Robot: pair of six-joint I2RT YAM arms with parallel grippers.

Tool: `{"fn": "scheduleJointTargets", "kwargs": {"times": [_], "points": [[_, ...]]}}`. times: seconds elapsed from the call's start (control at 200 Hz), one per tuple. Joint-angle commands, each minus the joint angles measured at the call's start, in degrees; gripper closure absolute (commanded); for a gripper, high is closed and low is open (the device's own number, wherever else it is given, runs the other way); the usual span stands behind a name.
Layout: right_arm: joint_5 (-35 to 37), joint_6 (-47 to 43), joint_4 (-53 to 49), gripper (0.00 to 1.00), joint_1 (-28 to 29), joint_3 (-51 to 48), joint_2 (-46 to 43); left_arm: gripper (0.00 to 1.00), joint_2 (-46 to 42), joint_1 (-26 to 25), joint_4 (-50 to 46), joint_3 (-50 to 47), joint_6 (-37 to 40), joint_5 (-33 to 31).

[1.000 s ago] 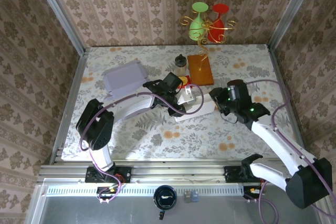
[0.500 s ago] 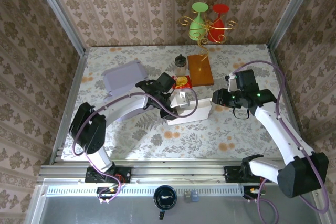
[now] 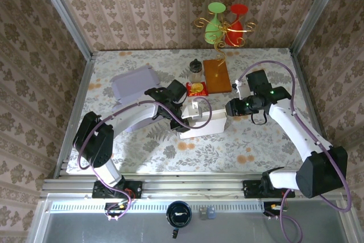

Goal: Fold the paper box

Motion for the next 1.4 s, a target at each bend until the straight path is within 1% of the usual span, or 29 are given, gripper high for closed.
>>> {"fn": "scheduleJointTargets", "kwargs": {"times": [0.0,0.125,0.35,0.475,0.61,0.705,0.8,0.935,1.17,1.395], "points": [[-2.4,-1.93,-0.44,0.58,0.48,1.42,1.1,0.65,-1.01,0.54,-2.29,-0.03,1.49,1.22],[-3.41,-1.92,0.16,0.59,0.85,1.56,2.22,0.65,-0.91,0.54,-2.24,0.04,1.48,1.14],[-2.44,-2.28,0.79,0.61,1.23,1.18,3.2,0.65,-0.5,0.55,-2.09,0.17,1.44,1.18],[-1.69,-2.14,1.43,0.65,1.52,0.92,2.92,0.66,-0.32,0.61,-2.05,0.41,1.43,1.31],[-1.3,-2.58,1.23,0.65,1.67,1.46,3.2,0.66,-0.24,0.53,-1.96,0.64,1.36,1.32],[-1.65,-3.0,0.92,0.68,2.12,1.94,3.81,0.66,0.02,0.6,-2.07,0.93,1.24,1.16],[-0.66,-3.06,0.73,0.73,2.84,2.1,3.95,0.66,-0.02,0.55,-1.97,1.03,1.1,1.15],[0.44,-2.93,0.61,0.77,3.07,2.27,3.52,0.66,-0.05,0.6,-1.94,0.98,0.9,1.31],[1.53,-2.76,0.75,0.81,3.54,2.32,3.08,0.66,-0.34,0.6,-1.8,0.76,0.56,1.32],[2.82,-2.84,0.82,0.88,4.14,2.62,3.26,0.66,-0.28,0.58,-1.13,0.44,-0.14,1.58]]}}
